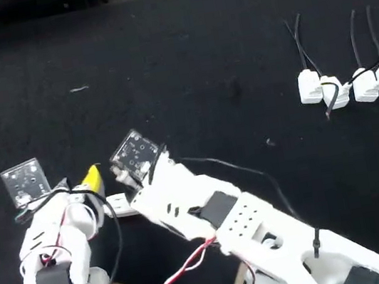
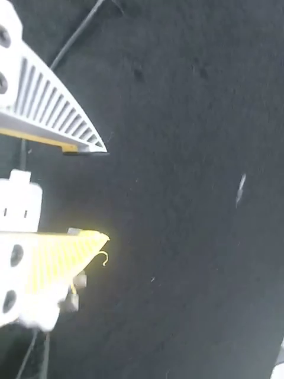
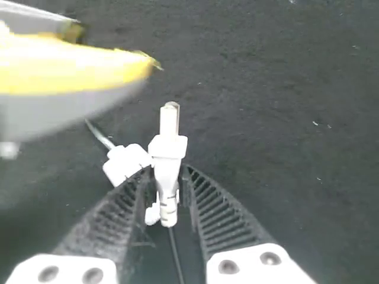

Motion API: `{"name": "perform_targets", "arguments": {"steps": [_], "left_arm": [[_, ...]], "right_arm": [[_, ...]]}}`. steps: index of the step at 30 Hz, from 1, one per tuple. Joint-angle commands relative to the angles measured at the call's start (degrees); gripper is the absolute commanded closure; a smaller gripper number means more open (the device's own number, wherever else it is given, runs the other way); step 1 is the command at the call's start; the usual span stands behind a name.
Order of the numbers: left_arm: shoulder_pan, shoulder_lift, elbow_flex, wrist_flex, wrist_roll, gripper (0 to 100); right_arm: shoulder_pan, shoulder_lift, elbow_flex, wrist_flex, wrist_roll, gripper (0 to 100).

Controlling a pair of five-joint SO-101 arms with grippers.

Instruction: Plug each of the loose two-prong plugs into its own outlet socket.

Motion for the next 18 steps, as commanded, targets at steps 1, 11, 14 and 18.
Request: {"name": "perform_targets", "arguments": {"steps": [1,11,14,18], "left_arm": [[4.3,-0.8,-3.2,0.7,0.5,78],[4.1,-0.8,-3.3,0.4,0.5,78],[2.9,-0.8,-3.4,-1.5,0.5,78],[-2.3,-1.0,-4.8,-2.9,1.0,78]], "right_arm": [[-2.8,-2.1,0.8,-3.9,-0.2,98.8],[-3.0,-2.1,3.2,-8.2,-0.2,98.8],[-3.0,-2.1,3.6,-8.1,-0.2,98.8],[-3.1,-2.0,3.7,-7.6,-0.2,98.8]]}}
